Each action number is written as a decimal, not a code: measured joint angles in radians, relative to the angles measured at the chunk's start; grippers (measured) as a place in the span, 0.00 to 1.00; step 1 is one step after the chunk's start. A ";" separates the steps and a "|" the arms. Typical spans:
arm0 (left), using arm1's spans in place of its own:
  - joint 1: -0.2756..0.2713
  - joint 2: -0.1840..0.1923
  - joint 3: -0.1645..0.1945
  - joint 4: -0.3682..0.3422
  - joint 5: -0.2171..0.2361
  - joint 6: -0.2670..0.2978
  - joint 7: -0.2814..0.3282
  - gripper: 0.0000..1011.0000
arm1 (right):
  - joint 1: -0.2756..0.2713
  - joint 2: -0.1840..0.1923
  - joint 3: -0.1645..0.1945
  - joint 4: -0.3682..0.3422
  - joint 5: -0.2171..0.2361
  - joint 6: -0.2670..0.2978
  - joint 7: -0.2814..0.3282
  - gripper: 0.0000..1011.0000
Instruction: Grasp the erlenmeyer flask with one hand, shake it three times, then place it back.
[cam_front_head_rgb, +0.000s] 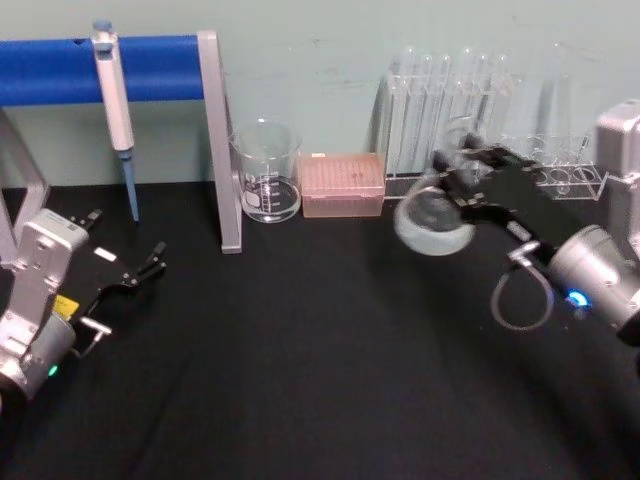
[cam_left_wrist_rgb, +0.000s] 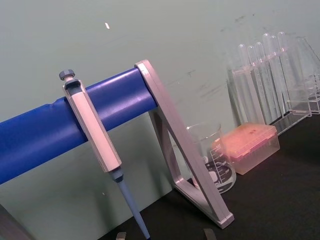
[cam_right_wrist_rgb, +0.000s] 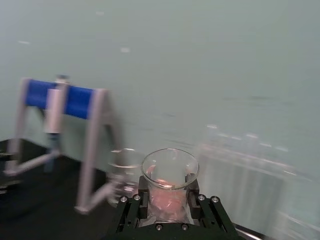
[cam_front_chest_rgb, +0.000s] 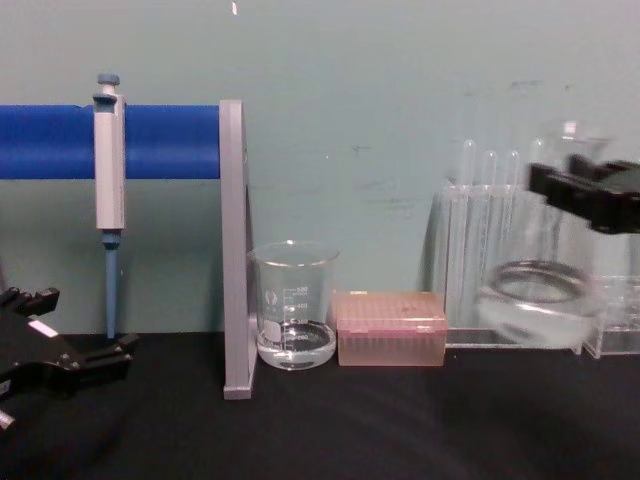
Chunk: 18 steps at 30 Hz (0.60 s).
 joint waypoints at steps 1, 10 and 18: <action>0.000 0.000 0.000 0.000 0.000 0.000 0.000 0.99 | -0.008 0.001 0.012 -0.004 -0.003 0.003 -0.014 0.44; 0.000 0.000 0.000 0.000 0.000 0.000 0.000 0.99 | -0.078 -0.005 0.109 -0.037 -0.040 0.031 -0.122 0.45; 0.000 0.000 0.000 0.000 0.000 0.000 0.000 0.99 | -0.077 -0.022 0.116 -0.036 -0.059 0.032 -0.107 0.45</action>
